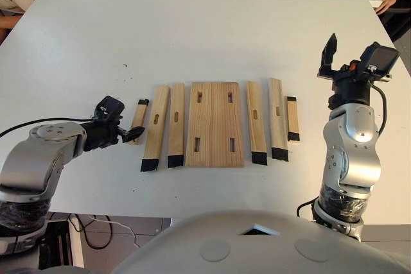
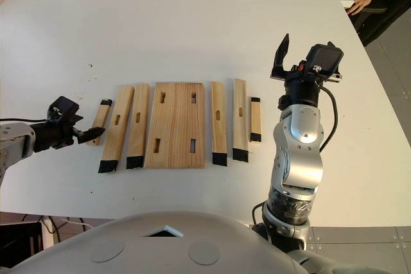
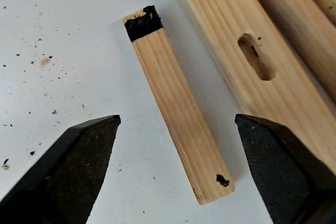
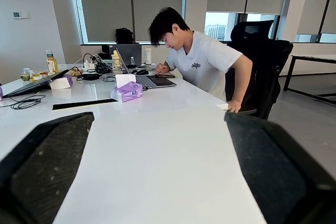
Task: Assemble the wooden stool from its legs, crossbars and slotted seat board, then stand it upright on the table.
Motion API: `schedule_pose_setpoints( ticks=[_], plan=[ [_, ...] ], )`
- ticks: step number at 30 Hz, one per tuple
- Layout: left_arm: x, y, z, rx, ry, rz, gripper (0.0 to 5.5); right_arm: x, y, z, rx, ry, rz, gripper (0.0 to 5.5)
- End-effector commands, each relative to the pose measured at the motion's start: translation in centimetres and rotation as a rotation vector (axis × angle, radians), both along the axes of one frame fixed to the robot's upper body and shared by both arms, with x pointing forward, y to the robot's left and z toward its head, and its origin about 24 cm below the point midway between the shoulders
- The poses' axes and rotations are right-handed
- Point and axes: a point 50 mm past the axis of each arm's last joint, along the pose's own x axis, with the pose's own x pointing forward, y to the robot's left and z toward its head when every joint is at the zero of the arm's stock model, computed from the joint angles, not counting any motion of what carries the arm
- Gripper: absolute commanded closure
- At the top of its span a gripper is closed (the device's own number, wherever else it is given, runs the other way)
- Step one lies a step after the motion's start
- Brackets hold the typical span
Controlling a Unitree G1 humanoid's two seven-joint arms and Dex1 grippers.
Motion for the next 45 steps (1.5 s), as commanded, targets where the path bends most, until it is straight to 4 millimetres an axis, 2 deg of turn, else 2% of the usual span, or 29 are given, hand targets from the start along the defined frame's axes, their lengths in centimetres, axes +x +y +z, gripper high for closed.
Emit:
schedule_pose_setpoints(
  ticks=[1,10,14,18,26,29,32,35,37,38,40,42,45],
  plan=[
    [-0.2,0.1,-1.0,0.025,0.012,0.003,1.43,0.1,0.3,-0.1,0.011,0.018,0.023,0.89],
    [-1.4,0.7,-4.4,0.024,0.095,0.081,1.43,0.3,0.4,0.1,0.004,0.03,0.049,0.89],
    [-2.4,0.7,-5.7,-0.062,0.147,0.161,2.04,0.7,0.5,0.2,-0.004,0.035,0.077,0.93],
    [-2.8,0.9,-6.0,-0.092,0.166,0.206,2.73,1.0,0.2,0.5,-0.011,0.031,0.082,0.93],
    [-1.7,1.3,-5.4,-0.094,0.127,0.215,3.88,1.2,0.4,0.6,-0.009,0.023,0.082,0.93],
    [0.4,1.9,-3.5,-0.107,-0.003,0.258,4.2,1.1,0.2,0.6,-0.015,0.02,0.079,0.93],
    [3.0,2.2,-0.1,-0.134,-0.25,0.261,4.2,1.5,0.0,1.1,-0.069,-0.001,0.102,0.93],
    [5.1,0.7,4.6,-0.211,-0.559,0.164,4.2,1.8,0.3,2.2,-0.137,-0.049,0.183,0.93],
    [5.5,-1.3,7.6,-0.37,-0.685,0.03,4.2,1.8,0.7,3.3,-0.079,-0.096,0.31,0.93],
    [5.3,-2.6,9.0,-0.455,-0.728,-0.055,4.2,1.7,1.1,3.7,-0.038,-0.104,0.415,0.93],
    [4.4,-5.8,11.2,-0.643,-0.775,-0.264,4.2,0.7,2.9,4.6,0.092,-0.091,0.789,0.93],
    [3.3,-8.5,11.9,-0.841,-0.729,-0.419,4.2,-1.2,4.3,6.0,0.232,-0.119,1.158,0.93],
    [2.1,-11.0,13.1,-1.136,-0.653,-0.555,4.2,-3.0,5.0,9.1,0.332,-0.173,1.56,0.93]
  ],
)
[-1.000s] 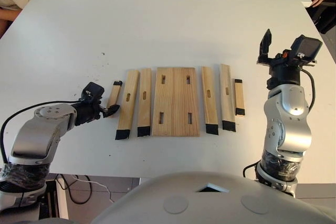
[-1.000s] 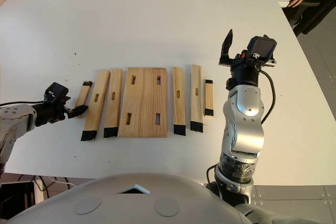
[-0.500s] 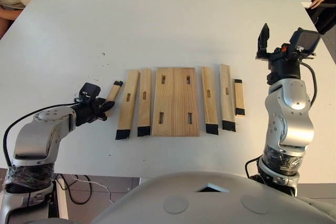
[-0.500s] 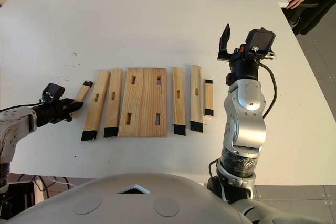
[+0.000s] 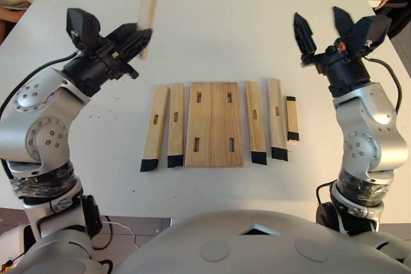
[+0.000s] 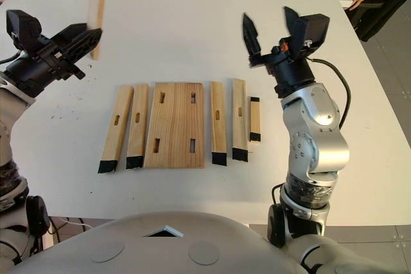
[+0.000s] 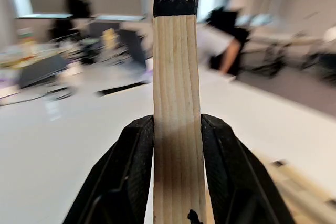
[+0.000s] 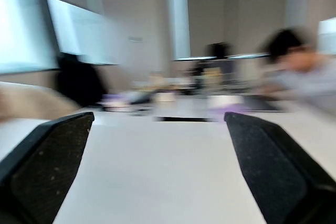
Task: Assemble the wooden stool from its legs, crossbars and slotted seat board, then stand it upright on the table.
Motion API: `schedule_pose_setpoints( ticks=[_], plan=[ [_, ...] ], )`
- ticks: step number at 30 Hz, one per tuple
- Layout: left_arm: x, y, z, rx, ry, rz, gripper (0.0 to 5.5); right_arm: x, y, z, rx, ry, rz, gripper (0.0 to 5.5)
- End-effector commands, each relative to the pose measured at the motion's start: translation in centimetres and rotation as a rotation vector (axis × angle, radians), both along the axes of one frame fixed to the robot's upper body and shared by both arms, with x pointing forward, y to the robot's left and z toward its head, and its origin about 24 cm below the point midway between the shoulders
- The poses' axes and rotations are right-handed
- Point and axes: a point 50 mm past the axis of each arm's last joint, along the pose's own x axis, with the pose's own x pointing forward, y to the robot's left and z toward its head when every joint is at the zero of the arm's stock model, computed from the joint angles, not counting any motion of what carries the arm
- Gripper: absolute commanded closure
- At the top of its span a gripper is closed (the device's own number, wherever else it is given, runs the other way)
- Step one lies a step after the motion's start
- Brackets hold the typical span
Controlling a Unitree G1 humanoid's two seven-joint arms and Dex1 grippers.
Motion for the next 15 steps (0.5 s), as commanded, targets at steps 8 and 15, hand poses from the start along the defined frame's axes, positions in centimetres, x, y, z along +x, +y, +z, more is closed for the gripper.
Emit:
schedule_pose_setpoints(
  ticks=[8,15],
  plan=[
    [-4.2,-7.1,3.3,-0.409,0.085,-0.845,4.2,-3.7,2.2,7.4,0.146,0.021,1.14,0.93],
    [-5.0,-8.2,2.6,-0.32,0.15,-0.982,4.2,-3.6,3.5,8.0,0.124,0.143,1.282,0.93]
  ],
)
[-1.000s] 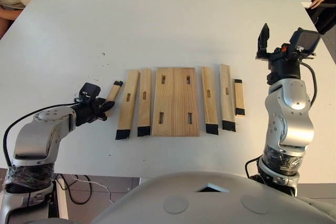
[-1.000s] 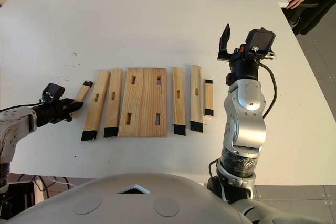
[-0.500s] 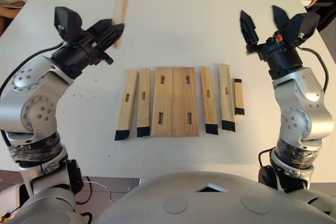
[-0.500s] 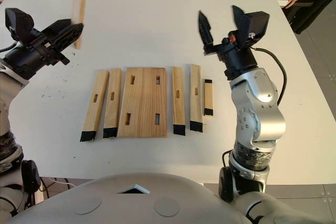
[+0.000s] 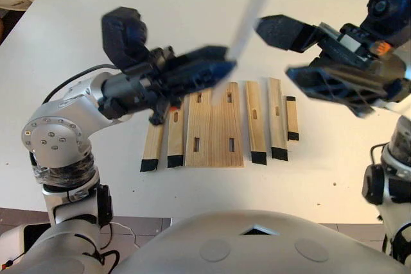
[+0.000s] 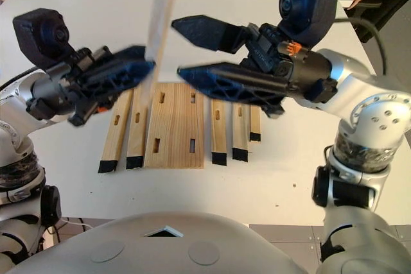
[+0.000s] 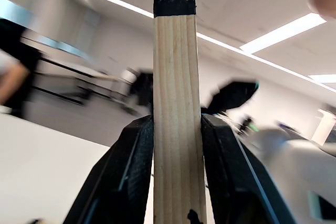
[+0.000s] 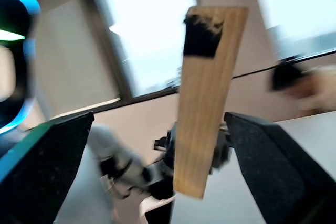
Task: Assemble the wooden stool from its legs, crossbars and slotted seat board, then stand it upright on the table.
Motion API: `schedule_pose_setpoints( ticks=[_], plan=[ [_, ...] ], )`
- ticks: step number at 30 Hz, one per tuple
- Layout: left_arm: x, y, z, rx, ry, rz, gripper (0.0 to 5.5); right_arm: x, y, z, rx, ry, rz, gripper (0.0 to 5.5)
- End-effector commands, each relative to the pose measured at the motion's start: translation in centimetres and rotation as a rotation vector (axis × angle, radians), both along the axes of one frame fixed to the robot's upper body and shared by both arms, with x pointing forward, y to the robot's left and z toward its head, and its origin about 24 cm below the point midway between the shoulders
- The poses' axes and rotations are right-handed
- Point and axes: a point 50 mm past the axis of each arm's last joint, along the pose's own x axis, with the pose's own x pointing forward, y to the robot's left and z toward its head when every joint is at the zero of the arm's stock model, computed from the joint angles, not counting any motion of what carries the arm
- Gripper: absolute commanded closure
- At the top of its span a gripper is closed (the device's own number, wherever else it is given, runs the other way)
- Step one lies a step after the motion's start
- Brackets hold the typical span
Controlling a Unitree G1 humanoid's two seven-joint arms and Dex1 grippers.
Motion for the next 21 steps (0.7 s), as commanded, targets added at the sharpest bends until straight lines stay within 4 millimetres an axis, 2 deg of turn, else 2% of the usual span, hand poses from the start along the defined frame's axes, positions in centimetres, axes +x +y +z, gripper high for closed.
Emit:
schedule_pose_setpoints(
  ticks=[1,6,12,17,21],
  plan=[
    [-0.3,-0.6,-0.2,0.07,-0.03,-0.05,4.2,0.2,0.7,0.4,-0.056,0.027,0.041,0.93],
    [0.3,-0.9,-0.8,0.131,-0.094,0.025,4.2,0.2,1.3,0.5,-0.107,0.009,0.019,0.93],
    [1.0,-0.9,-1.1,0.148,-0.18,0.167,4.2,1.4,1.2,-0.4,-0.163,-0.018,-0.167,0.93],
    [0.7,-0.8,-1.2,0.153,-0.202,0.161,4.2,2.4,0.7,-1.4,-0.204,-0.036,-0.29,0.93],
    [0.7,-0.7,-1.1,0.155,-0.202,0.149,4.2,2.7,0.4,-1.9,-0.221,-0.041,-0.305,0.93]
  ],
)
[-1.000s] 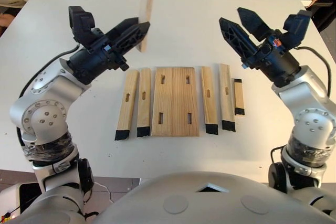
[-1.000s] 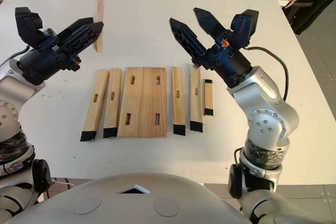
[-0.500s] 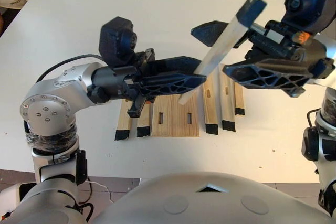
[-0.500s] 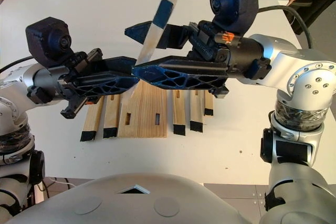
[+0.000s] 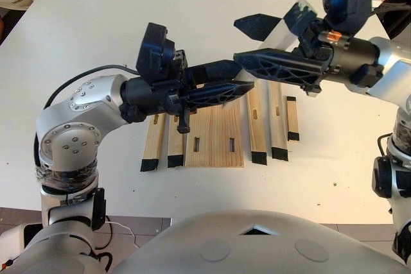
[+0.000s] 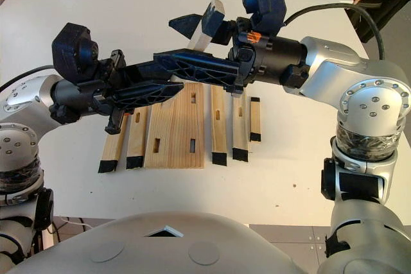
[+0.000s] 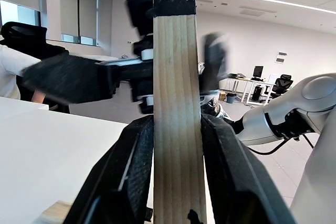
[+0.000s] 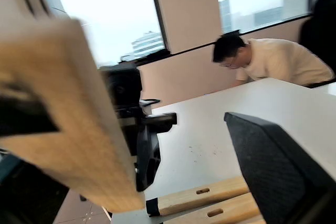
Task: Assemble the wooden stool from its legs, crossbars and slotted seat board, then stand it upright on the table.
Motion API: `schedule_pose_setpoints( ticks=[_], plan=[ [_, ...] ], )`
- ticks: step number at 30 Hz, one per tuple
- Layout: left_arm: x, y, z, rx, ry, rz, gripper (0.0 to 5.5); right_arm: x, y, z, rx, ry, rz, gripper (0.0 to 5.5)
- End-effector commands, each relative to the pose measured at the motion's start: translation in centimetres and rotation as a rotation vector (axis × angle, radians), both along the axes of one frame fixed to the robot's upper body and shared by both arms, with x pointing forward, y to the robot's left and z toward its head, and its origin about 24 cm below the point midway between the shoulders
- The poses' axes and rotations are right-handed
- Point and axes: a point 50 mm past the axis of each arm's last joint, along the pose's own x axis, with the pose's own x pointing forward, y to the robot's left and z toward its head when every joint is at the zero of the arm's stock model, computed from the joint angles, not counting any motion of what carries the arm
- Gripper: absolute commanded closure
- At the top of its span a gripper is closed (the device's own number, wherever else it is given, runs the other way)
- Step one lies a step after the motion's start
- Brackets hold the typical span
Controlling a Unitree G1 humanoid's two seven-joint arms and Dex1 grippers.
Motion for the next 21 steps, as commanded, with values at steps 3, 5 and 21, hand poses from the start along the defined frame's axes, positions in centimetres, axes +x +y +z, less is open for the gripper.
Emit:
schedule_pose_setpoints(
  ticks=[3,5,21],
  plan=[
    [0.0,0.5,-0.1,0.02,0.007,-0.015,4.2,-0.3,-0.5,-0.4,-0.028,-0.003,0.015,0.93],
    [-0.1,0.7,-0.4,0.034,0.012,-0.011,4.2,-0.7,-0.6,-0.3,-0.031,0.001,0.048,1.1],
    [-0.3,1.6,-1.5,0.097,0.025,0.022,4.2,-1.1,-1.0,0.1,-0.047,-0.004,0.065,3.42]
  ],
)
